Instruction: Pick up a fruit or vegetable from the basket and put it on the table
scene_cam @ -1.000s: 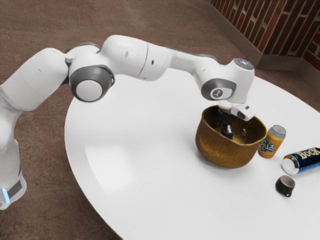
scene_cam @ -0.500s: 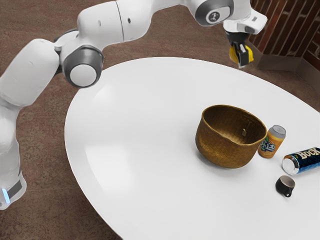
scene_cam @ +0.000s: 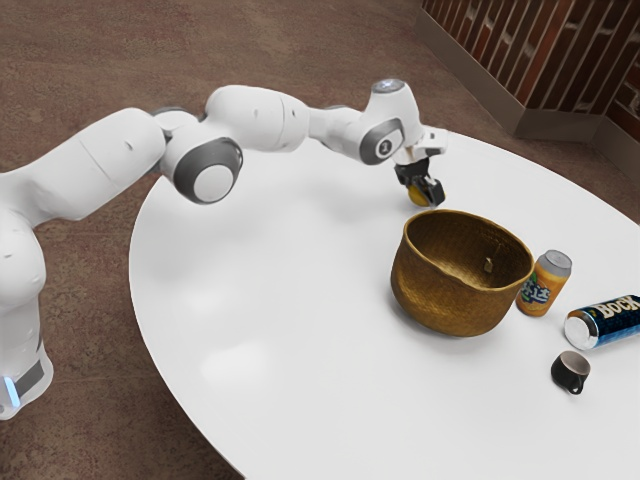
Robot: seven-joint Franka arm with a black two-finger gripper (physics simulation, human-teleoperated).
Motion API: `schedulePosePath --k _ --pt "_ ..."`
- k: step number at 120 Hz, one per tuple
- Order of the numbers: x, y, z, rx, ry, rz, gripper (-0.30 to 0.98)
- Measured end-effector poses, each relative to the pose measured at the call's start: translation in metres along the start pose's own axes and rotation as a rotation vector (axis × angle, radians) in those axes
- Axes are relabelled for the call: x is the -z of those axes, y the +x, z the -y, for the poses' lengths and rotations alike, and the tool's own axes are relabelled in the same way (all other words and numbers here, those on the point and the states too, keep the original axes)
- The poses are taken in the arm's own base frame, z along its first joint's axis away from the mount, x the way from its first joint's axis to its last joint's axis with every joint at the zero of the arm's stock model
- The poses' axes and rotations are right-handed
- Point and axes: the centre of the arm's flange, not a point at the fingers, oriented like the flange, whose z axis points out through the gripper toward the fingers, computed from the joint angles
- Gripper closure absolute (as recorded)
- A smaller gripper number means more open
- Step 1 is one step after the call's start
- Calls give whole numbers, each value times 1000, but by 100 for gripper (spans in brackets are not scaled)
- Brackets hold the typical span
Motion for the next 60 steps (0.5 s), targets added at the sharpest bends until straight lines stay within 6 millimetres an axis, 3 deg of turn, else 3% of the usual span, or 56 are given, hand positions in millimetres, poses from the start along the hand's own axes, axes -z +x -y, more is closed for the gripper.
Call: schedulePosePath --k 26,34,42,48,55,60 --pt "0 1 -6 27 -47 -19 10" --pt "16 8 -20 -8 -37 -19 7" --pt "50 20 -39 -75 -3 -6 5" --pt "108 33 -66 -130 10 39 4" --pt "201 38 -114 -190 11 110 4" --pt "238 29 -137 -218 17 187 3"
